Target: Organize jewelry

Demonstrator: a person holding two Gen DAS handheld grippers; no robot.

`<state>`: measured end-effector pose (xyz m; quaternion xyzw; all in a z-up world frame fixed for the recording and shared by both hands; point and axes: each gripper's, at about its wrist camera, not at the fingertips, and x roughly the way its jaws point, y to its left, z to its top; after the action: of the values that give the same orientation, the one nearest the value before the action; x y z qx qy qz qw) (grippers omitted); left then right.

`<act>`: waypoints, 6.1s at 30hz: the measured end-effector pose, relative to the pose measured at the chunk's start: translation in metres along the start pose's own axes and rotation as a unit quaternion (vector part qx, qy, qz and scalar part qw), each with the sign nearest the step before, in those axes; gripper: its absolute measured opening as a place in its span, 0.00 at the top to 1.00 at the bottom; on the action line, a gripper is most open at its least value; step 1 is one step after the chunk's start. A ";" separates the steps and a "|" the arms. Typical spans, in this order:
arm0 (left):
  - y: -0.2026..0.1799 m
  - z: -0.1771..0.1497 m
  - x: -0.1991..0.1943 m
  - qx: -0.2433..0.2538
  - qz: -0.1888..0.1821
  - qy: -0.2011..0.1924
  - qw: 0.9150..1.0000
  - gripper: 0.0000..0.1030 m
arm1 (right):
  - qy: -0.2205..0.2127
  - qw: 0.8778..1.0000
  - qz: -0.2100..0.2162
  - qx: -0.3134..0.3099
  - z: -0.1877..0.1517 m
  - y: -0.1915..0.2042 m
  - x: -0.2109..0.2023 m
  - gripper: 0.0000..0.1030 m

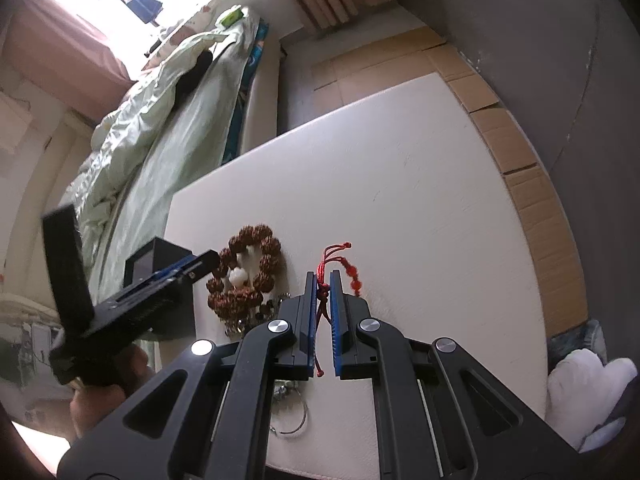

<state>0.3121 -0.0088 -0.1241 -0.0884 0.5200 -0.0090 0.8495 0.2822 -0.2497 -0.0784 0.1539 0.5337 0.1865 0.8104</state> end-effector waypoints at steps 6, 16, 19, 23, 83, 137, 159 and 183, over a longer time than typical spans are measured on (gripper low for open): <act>-0.008 0.008 0.016 0.012 0.011 0.022 1.000 0.67 | 0.002 1.000 0.008 0.008 0.001 -0.003 -0.001 0.93; -0.014 0.008 0.039 0.049 0.049 0.041 0.997 0.79 | 0.007 1.000 0.005 0.008 0.003 0.006 0.004 0.93; -0.010 0.009 0.038 0.042 0.042 0.045 0.997 0.80 | 0.001 1.000 0.009 0.010 0.002 0.011 0.002 0.93; -0.009 0.008 0.018 0.043 0.042 0.022 0.998 0.85 | -0.008 1.000 0.024 0.012 0.002 0.017 -0.001 0.93; 0.159 -0.027 -0.172 -0.072 0.103 -0.097 0.987 0.25 | 0.012 0.969 0.238 -0.067 -0.030 0.192 0.042 0.24; -0.015 -0.099 -0.056 0.026 -0.053 0.011 0.998 0.59 | 0.003 0.999 -0.002 -0.042 -0.073 -0.002 -0.033 0.42; -0.017 -0.108 -0.057 0.005 -0.094 -0.001 0.996 0.93 | 0.013 0.993 -0.052 -0.103 -0.111 0.021 -0.008 0.42; 0.037 -0.105 -0.124 -0.041 -0.126 -0.075 0.988 0.94 | 0.023 0.965 -0.104 -0.241 -0.145 0.084 0.043 0.26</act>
<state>0.1596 0.0266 -0.0672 -0.1889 0.4399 -0.0881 0.8735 0.1524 -0.1479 -0.1307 -0.1069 0.5046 0.2278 0.8258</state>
